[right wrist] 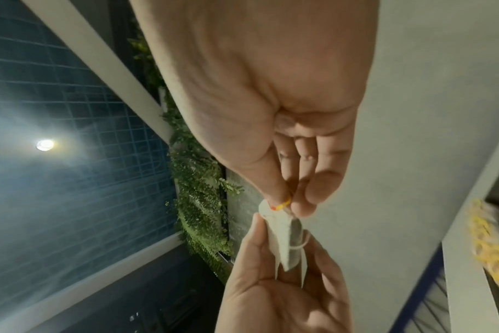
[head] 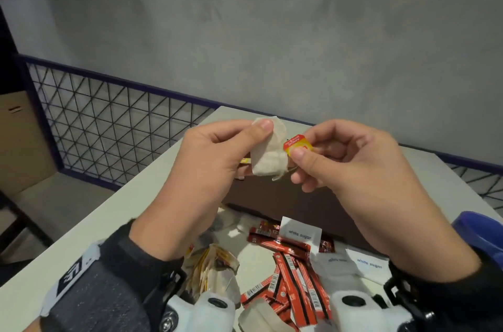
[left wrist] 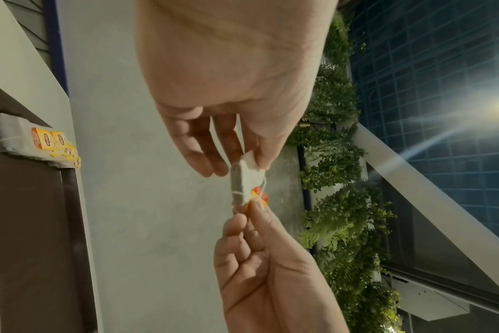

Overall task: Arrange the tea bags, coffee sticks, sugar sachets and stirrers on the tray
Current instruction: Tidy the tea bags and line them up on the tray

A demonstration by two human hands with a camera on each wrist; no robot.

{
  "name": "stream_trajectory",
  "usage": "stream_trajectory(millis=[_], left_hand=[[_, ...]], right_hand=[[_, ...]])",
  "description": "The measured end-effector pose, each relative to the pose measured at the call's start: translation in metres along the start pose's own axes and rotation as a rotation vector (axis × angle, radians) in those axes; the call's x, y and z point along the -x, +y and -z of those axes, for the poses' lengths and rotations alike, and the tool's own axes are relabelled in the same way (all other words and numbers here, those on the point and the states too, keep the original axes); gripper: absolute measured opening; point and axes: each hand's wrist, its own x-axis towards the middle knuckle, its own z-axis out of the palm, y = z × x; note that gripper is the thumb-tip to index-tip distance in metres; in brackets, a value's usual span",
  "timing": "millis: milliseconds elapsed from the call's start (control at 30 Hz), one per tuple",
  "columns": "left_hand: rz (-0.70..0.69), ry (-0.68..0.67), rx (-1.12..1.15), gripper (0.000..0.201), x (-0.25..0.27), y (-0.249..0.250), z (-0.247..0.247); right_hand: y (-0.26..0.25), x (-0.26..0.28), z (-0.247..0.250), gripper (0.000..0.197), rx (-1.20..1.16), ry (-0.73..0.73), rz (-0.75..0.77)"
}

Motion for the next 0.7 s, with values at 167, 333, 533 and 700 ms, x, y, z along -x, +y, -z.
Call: stream_trajectory(millis=[167, 333, 533, 700], left_hand=[[-0.048, 0.151, 0.16, 0.016, -0.003, 0.002, 0.004], [0.028, 0.096, 0.249, 0.018, -0.004, 0.006, 0.007], [0.165, -0.098, 0.026, 0.021, -0.003, 0.002, 0.012], [0.173, -0.247, -0.075, 0.015, 0.002, 0.004, 0.008]], right_hand=[[0.002, 0.005, -0.014, 0.006, -0.243, -0.12, -0.301], [0.01, 0.002, -0.023, 0.012, -0.502, -0.111, -0.526], [0.009, -0.007, -0.009, 0.012, -0.765, -0.026, -0.582], [0.007, -0.005, -0.003, 0.021, -0.618, -0.084, -0.398]])
